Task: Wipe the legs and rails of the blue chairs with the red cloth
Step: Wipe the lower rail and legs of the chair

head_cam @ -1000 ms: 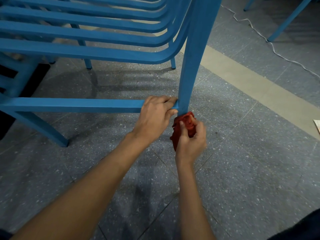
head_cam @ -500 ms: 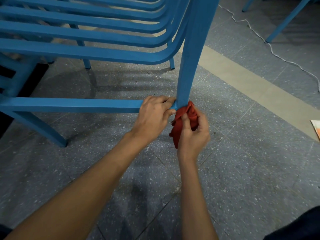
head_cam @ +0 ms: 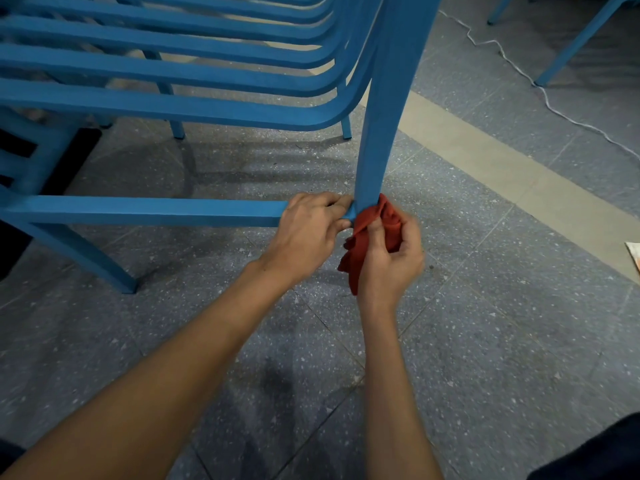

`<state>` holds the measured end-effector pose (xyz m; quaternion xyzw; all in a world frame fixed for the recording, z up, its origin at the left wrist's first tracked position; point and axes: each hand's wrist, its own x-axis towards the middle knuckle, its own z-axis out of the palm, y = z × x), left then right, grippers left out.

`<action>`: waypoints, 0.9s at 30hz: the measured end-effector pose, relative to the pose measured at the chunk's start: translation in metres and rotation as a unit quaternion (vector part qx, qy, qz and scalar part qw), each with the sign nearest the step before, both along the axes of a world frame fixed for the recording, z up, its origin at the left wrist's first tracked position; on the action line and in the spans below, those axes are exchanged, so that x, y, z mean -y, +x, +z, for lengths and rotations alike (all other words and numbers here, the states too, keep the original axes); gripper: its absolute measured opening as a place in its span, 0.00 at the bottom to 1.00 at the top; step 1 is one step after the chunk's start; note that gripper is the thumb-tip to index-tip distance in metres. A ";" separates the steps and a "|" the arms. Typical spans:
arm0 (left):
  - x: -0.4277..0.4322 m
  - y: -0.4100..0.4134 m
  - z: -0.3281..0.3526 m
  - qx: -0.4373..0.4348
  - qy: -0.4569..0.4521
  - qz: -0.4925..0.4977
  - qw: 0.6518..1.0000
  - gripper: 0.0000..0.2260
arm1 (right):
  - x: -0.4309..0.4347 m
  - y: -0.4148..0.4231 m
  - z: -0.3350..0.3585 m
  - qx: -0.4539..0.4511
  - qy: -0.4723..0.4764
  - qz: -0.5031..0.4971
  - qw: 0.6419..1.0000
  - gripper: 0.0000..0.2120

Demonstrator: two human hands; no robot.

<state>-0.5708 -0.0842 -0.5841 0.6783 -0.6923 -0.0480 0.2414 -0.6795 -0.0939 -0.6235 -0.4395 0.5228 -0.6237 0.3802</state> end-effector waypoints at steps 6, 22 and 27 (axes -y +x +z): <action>0.001 0.002 0.001 -0.001 0.018 -0.007 1.000 0.15 | -0.010 -0.001 -0.019 0.011 0.063 0.020 0.998 0.10; 0.001 0.000 0.002 -0.001 0.019 0.002 1.000 0.17 | -0.005 -0.001 -0.009 0.035 0.064 0.014 0.997 0.07; 0.001 0.000 0.002 -0.001 0.011 -0.001 1.000 0.16 | 0.003 0.006 0.024 -0.055 -0.052 -0.022 0.997 0.08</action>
